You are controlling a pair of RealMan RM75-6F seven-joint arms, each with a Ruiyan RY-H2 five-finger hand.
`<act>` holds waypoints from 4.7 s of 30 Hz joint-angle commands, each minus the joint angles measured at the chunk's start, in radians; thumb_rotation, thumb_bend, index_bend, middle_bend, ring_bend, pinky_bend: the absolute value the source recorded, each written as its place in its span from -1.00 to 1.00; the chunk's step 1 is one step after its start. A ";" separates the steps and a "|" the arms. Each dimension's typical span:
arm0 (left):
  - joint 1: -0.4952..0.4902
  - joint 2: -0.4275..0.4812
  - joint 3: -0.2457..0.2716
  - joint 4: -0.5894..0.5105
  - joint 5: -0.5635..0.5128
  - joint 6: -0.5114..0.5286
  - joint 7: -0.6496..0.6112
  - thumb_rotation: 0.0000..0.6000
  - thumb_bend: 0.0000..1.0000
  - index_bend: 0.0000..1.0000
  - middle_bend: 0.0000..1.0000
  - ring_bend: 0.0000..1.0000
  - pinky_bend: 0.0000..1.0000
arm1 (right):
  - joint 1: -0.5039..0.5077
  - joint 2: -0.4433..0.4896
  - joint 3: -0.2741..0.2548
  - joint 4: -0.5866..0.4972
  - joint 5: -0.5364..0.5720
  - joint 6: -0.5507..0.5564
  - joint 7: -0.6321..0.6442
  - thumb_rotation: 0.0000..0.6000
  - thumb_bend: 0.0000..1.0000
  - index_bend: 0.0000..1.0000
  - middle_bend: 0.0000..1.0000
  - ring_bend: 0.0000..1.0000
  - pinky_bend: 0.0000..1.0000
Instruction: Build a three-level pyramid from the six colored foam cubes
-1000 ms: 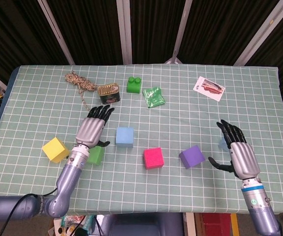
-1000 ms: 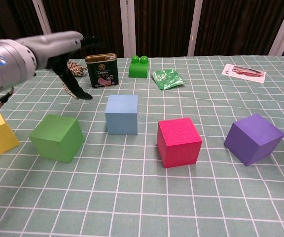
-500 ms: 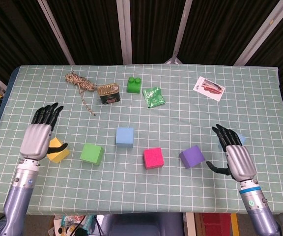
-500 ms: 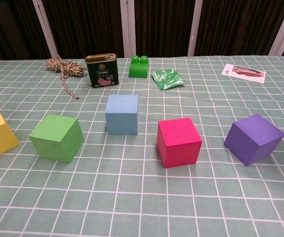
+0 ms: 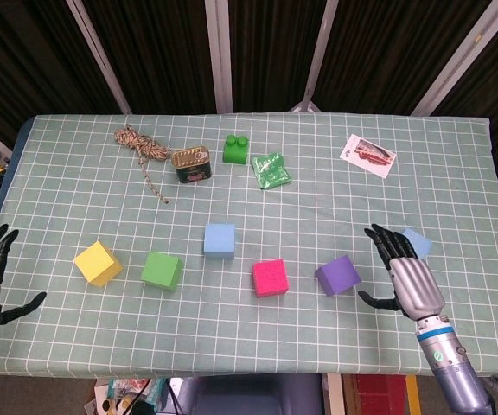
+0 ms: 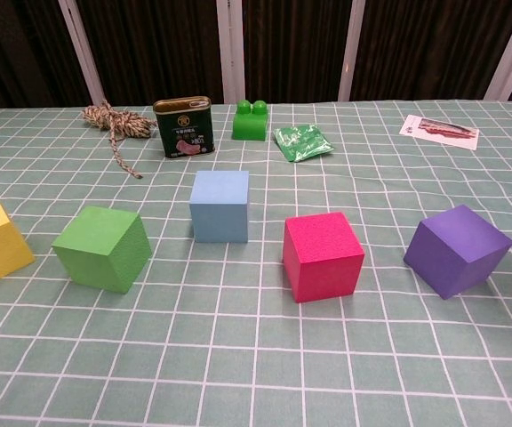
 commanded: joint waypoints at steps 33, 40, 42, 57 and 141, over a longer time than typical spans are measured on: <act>0.068 0.004 -0.065 0.085 0.007 -0.158 -0.169 1.00 -0.66 -1.00 -0.99 -1.00 -1.00 | 0.323 -0.277 0.056 0.106 0.210 -0.311 -0.211 1.00 -0.60 -1.00 -0.68 -0.84 -1.00; 0.070 0.007 -0.078 0.082 0.007 -0.181 -0.171 1.00 -0.66 -1.00 -0.99 -1.00 -1.00 | 0.358 -0.322 0.044 0.144 0.261 -0.328 -0.226 1.00 -0.60 -1.00 -0.68 -0.84 -1.00; 0.071 0.008 -0.081 0.082 0.006 -0.188 -0.171 1.00 -0.66 -1.00 -0.99 -1.00 -1.00 | 0.368 -0.337 0.042 0.156 0.272 -0.330 -0.230 1.00 -0.60 -1.00 -0.68 -0.84 -1.00; 0.077 0.019 -0.104 0.076 -0.009 -0.228 -0.184 1.00 -0.67 -1.00 -1.00 -1.00 -1.00 | 0.413 -0.412 0.034 0.258 0.335 -0.336 -0.227 1.00 -0.60 -0.88 -0.77 -0.84 -1.00; 0.082 0.010 -0.160 0.074 -0.036 -0.307 -0.145 1.00 -0.66 -1.00 -1.00 -1.00 -1.00 | 0.649 -0.513 0.204 0.462 0.851 -0.299 -0.359 1.00 -0.42 -0.13 -0.77 -0.84 -1.00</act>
